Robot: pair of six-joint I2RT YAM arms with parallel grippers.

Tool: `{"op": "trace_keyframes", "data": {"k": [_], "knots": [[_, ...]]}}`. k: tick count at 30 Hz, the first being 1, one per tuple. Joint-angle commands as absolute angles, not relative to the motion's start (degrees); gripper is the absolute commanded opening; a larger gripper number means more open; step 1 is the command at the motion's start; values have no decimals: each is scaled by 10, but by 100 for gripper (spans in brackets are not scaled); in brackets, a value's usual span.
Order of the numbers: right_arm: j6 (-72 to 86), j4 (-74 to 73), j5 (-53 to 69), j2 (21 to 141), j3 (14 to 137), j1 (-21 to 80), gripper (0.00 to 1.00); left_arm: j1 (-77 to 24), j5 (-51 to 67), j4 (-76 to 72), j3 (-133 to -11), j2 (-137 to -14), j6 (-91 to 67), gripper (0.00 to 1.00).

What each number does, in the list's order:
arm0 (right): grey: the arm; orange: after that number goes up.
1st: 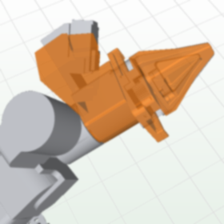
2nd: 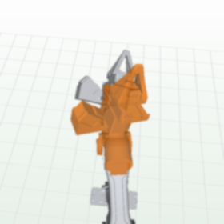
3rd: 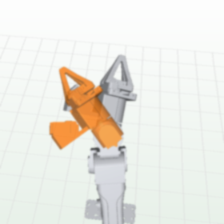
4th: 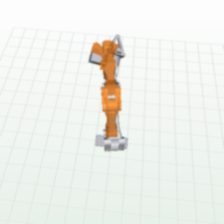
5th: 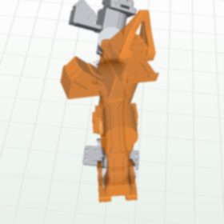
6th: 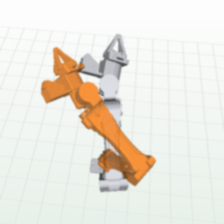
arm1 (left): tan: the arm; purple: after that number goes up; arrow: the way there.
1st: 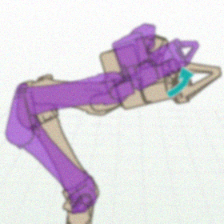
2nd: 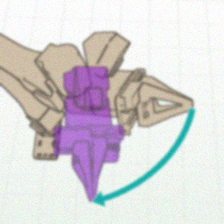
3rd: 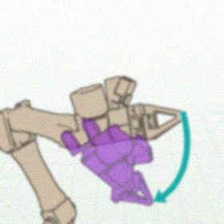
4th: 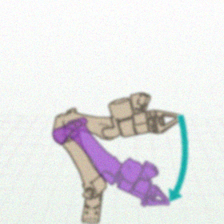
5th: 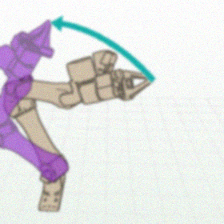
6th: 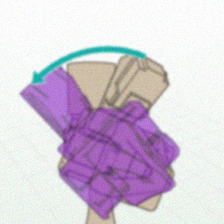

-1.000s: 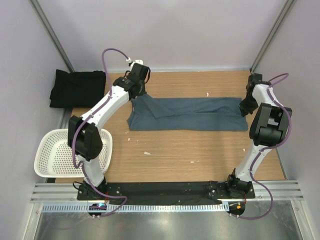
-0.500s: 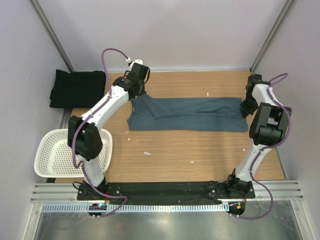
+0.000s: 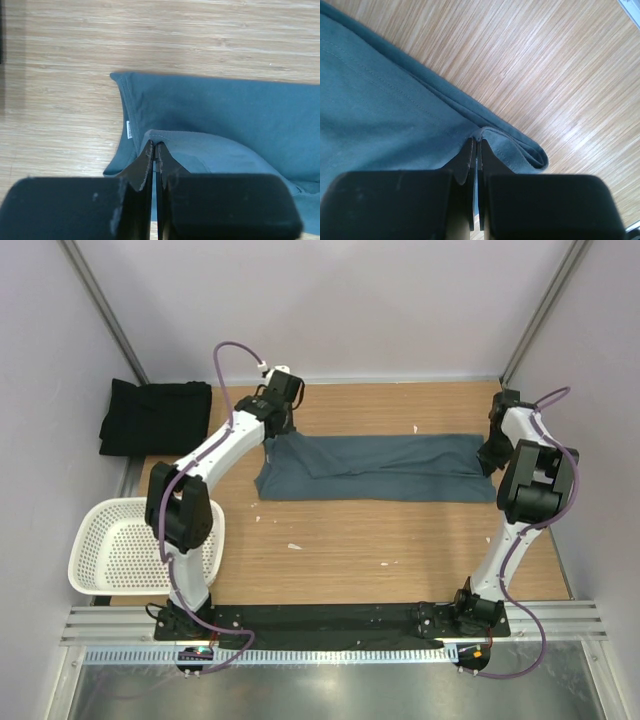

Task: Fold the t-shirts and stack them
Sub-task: Fold the tshirt

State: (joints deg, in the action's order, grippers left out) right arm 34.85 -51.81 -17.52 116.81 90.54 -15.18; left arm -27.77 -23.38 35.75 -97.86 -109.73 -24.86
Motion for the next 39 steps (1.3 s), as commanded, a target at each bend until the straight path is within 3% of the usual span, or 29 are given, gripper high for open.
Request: {"op": "trace_keyframes", "data": {"k": [1,14,27,35,39], "knots": [[340,-505,-199,1175,930,-153,1,-273,-232,328,-993,-1105,-252,0],[325,-507,-210,1201,954,-153,1,-273,-231,321,-1003,-1156,-266,0],[308,-551,-208,1143,1005,-135,55,-258,-204,318,-1027,-1197,-287,0],[296,-574,-196,1097,1053,-58,60,-258,-188,316,-1025,-1201,-291,0],[315,-539,-94,1092,1053,30,59,-257,-185,315,-1010,-1196,-302,0]]}}
